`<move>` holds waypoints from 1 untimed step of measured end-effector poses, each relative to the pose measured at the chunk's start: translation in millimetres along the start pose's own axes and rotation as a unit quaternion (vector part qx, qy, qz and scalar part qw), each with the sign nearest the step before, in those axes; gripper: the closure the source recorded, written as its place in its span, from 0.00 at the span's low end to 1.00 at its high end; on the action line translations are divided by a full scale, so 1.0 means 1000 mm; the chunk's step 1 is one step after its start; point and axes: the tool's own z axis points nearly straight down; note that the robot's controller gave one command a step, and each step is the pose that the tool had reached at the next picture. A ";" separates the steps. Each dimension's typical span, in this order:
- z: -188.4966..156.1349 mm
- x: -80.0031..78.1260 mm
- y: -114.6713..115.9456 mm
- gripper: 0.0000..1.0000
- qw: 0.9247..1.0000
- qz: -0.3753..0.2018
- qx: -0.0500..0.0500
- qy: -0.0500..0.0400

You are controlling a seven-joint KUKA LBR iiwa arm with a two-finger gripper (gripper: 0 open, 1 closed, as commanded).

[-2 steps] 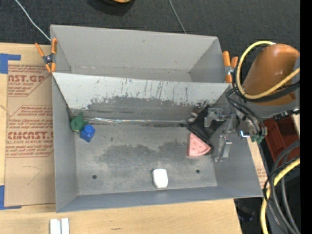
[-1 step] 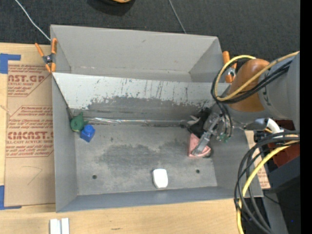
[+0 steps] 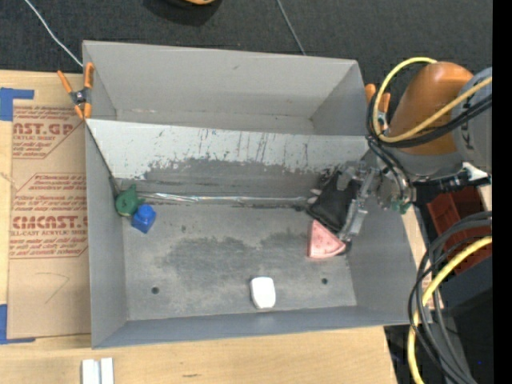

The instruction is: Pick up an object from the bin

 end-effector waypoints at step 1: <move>0.040 0.079 -0.024 0.00 0.972 0.236 -0.003 0.008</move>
Offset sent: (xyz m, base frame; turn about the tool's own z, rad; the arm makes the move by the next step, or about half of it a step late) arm -0.0134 0.0433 -0.0699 0.4083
